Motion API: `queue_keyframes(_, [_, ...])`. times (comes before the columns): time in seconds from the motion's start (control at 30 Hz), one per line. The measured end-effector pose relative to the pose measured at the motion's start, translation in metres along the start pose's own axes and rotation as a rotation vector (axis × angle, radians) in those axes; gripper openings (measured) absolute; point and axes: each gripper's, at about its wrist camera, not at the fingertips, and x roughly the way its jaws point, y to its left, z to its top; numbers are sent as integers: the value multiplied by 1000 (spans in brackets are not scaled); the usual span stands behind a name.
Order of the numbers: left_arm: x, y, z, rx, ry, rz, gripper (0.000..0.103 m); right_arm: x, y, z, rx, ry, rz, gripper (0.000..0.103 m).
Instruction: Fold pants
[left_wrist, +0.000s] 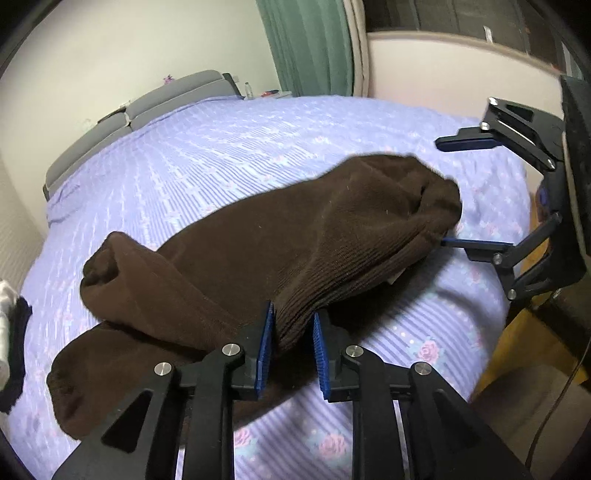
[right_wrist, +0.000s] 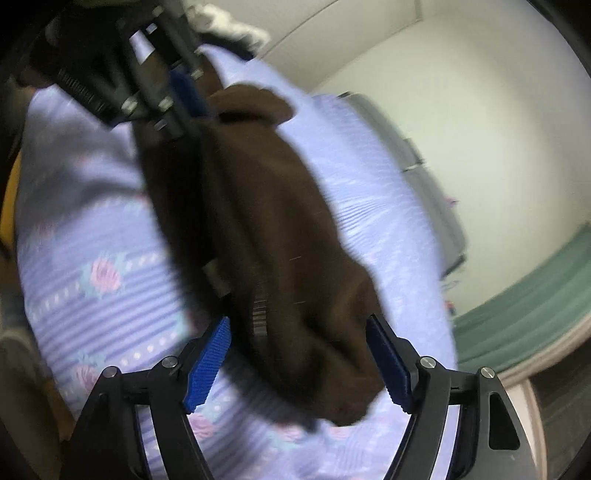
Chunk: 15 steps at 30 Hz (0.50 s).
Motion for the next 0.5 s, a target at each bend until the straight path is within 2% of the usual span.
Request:
queue_keyframes(0.03, [-8,5,1,-13,-11,-6,28,-8,-5,4,16,-14,-5,75])
queue_keyframes(0.07, [-14,8,3,-19,-17,-3,43,-14,-10,10,20,-20,-17,75])
queue_keyframes(0.13, [-30,13,2,-29,-56,24,63,-23,-16,19,11,-26,-48,75])
queue_keyframes(0.23, [-52,23,3,-36,-92,20,63,-32,-34,33,62,-32,-40,75])
queue_keyframes(0.3, [-59,30,4,-40,-105,42,63,-34,-41,43,119,-37,-19,75])
queue_keyframes(0.4, [-69,55,2,-77,-109,84,63,-24,-59,62,236,-25,81,75])
queue_keyframes(0.5, [-71,103,-7,-183,-83,161,63,0,-68,87,362,-7,220,75])
